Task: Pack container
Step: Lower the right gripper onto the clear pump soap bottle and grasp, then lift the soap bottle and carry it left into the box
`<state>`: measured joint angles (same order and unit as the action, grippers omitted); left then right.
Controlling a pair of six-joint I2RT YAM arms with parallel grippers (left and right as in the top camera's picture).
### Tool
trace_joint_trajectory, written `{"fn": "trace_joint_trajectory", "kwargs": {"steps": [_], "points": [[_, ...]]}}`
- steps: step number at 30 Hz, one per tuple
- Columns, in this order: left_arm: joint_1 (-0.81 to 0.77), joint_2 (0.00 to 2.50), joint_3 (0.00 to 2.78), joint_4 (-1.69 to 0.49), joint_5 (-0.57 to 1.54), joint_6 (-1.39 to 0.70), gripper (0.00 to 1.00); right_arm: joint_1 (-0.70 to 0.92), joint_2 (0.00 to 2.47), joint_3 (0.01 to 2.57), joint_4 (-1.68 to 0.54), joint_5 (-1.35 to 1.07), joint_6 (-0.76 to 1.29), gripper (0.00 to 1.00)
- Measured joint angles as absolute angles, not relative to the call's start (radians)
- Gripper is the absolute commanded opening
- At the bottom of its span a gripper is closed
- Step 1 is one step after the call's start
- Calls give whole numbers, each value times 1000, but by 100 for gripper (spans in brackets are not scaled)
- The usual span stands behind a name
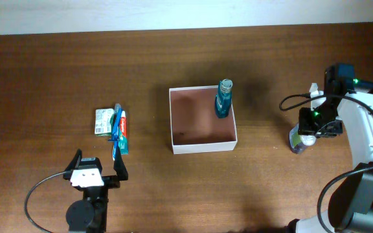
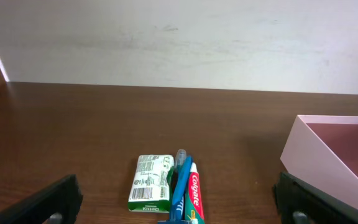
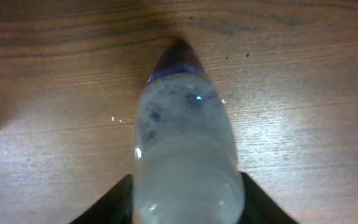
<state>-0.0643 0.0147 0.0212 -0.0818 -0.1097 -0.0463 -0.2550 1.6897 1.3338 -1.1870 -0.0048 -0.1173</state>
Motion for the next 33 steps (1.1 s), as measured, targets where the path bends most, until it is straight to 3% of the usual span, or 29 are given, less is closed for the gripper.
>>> {"fn": "trace_joint_trajectory", "kwargs": {"steps": [3,19,33], "points": [[-64,15,21,-82,-110,-46,99,-255,1690,1334,-1187,-9,-116,32],[-64,15,21,-82,-110,-46,99,-255,1690,1346,-1210,-17,-75,32],[-64,15,21,-82,-110,-46,99,-248,1699,1522,-1349,-81,-55,32]]}}
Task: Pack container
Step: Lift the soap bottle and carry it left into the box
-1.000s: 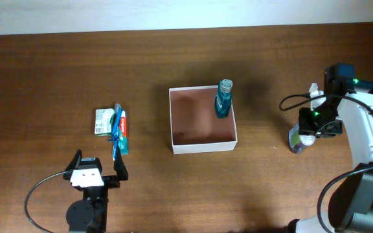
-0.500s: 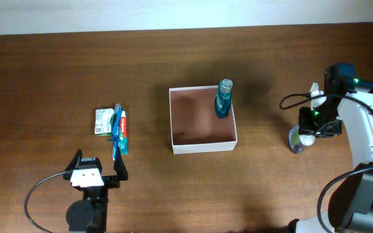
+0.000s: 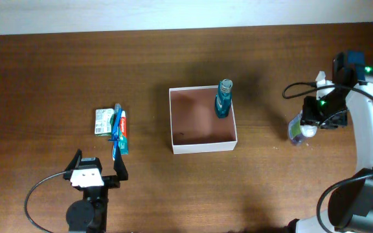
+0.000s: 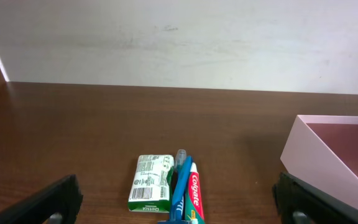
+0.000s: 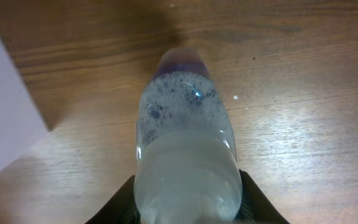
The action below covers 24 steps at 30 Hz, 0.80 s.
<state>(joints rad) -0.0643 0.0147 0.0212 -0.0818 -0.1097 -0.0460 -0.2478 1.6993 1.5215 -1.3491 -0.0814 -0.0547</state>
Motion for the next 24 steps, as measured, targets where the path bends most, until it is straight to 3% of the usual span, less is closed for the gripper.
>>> {"fn": "trace_joint_trajectory", "kwargs": {"steps": [15,24], "points": [[-64,15,21,-82,-110,-46,99,-1,1708,1917,-1583,-104,52,32],[-64,15,21,-82,-110,-46,99,209,1708,1940,-1564,-108,179,32]]}}
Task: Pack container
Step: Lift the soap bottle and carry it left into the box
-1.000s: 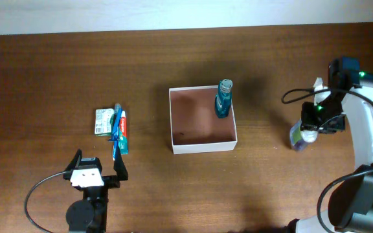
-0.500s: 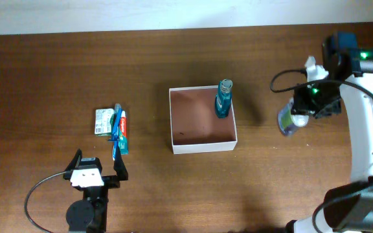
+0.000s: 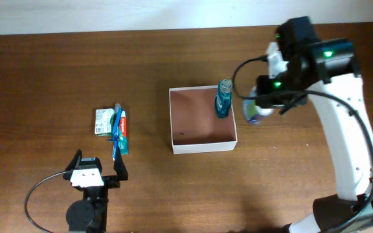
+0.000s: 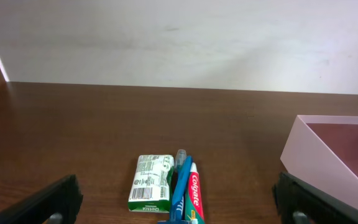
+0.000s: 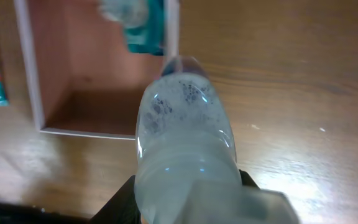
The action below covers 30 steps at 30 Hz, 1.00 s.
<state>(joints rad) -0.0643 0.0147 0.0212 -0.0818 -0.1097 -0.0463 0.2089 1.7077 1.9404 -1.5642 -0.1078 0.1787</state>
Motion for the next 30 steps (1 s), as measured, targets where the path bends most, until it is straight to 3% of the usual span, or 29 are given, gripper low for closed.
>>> {"fn": "trace_joint_trajectory", "kwargs": {"steps": [14,30], "points": [[-64,15,21,-82,-110,-46,99,395,1708,1903,-1486,-64,293,32],[-64,15,21,-82,-110,-46,99,432,1708,1697,-1337,-46,342,32]]}}
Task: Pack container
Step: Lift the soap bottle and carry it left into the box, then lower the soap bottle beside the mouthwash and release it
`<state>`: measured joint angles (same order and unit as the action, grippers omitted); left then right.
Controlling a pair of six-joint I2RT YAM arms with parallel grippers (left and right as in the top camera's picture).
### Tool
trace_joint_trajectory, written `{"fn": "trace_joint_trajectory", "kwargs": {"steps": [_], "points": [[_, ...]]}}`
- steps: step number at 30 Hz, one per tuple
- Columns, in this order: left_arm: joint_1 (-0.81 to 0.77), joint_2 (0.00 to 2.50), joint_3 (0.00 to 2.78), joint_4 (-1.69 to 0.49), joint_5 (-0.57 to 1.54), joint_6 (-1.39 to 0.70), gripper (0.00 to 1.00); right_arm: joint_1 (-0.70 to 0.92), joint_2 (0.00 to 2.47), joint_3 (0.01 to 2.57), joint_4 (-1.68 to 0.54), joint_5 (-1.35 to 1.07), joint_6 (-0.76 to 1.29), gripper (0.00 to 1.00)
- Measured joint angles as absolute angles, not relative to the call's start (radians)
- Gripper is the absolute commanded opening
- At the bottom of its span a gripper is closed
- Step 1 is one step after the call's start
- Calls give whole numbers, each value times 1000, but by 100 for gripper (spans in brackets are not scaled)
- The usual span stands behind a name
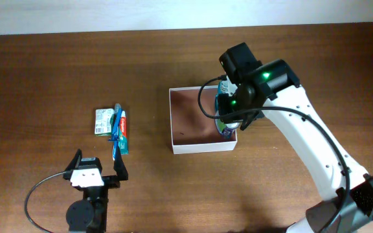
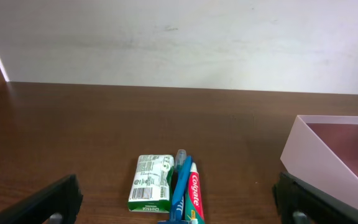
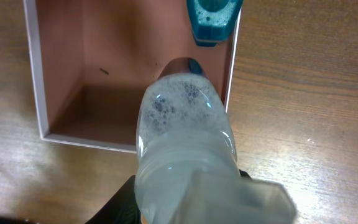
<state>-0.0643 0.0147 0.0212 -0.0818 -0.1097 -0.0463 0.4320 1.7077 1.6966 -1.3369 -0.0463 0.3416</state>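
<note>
A white box (image 1: 173, 120) with a brown floor sits mid-table. A teal bottle (image 1: 224, 88) stands in its far right corner, seen too in the right wrist view as the teal bottle (image 3: 213, 18). My right gripper (image 1: 230, 120) is shut on a clear foamy bottle (image 3: 185, 137), holding it over the box's near right corner (image 3: 225, 93). At the left lie a green soap packet (image 1: 102, 121), a blue toothbrush (image 1: 115, 129) and a toothpaste tube (image 1: 122, 133). My left gripper (image 1: 97, 169) stands open near the front edge, just short of them.
The back wall (image 2: 179, 37) rises beyond the table's far edge. Brown tabletop (image 1: 44, 71) spreads round the box. My right arm (image 1: 309, 149) reaches in from the lower right across the table.
My right gripper has moved left and nearer with the clear bottle, from just right of the box to over its near right corner. The left arm has not moved.
My right gripper was shut on the clear bottle at the far right of the table. Then it held the bottle slightly farther back, then beside the box's right wall, and now over the box. The left gripper stayed open throughout.
</note>
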Motion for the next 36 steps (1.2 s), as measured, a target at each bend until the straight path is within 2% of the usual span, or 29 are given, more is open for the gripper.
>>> {"fn": "trace_joint_trajectory", "kwargs": {"steps": [23,36], "points": [[-64,15,21,-82,-110,-46,99,432,1713,1516,-1172,-6,413,32],[-64,15,21,-82,-110,-46,99,436,1814,1509,-1147,1,416,33]]}}
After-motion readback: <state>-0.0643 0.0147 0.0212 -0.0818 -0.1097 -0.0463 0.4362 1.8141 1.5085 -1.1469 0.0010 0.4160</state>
